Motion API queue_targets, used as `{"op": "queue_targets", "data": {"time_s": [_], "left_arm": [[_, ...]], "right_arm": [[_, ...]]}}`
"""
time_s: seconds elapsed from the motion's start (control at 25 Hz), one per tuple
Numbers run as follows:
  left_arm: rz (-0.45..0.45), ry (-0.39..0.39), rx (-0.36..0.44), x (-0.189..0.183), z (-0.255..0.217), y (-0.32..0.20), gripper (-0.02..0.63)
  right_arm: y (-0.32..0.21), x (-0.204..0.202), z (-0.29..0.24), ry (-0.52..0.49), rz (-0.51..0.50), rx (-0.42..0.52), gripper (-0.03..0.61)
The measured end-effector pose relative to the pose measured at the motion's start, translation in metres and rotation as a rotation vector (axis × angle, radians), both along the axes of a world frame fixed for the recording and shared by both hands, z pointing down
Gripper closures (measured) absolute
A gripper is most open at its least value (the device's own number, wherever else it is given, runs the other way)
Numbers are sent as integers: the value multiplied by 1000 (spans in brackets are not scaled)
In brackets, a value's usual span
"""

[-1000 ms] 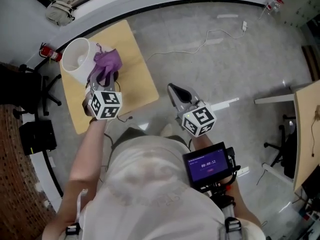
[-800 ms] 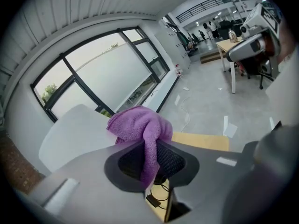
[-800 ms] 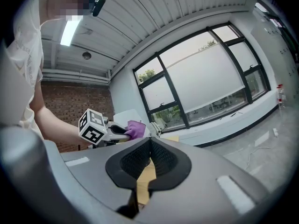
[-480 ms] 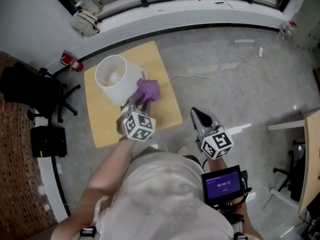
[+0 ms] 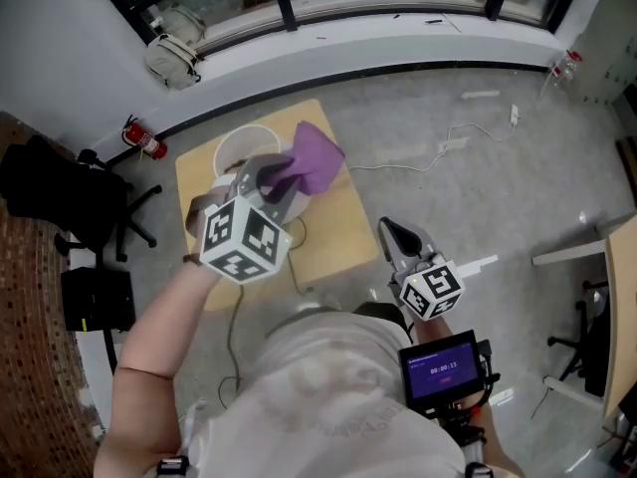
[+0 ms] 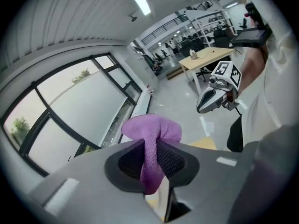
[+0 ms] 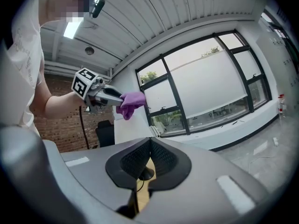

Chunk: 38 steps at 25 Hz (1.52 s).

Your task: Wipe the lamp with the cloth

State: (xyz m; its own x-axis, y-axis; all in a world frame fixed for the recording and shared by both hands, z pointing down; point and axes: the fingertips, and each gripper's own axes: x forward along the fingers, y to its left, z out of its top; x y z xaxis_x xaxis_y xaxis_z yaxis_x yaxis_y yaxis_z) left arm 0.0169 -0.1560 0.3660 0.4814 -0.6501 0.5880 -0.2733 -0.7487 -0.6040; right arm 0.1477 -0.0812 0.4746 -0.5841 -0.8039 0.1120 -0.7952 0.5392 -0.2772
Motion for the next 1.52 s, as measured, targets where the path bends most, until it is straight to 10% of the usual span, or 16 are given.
{"op": "queue_targets", "data": {"time_s": [0.36, 0.84, 1.32, 1.52], "left_arm": [[383, -535, -265, 7, 30, -35, 545], [574, -1106, -544, 9, 115, -68, 545], [562, -1171, -646, 26, 206, -76, 545], [409, -924, -603, 61, 170, -109, 545]], "right_arm": [[4, 4, 14, -9, 38, -30, 565], [-26, 40, 28, -36, 44, -62, 565], [-57, 75, 55, -109, 69, -118, 565], [-66, 76, 64, -117, 51, -128, 565]]}}
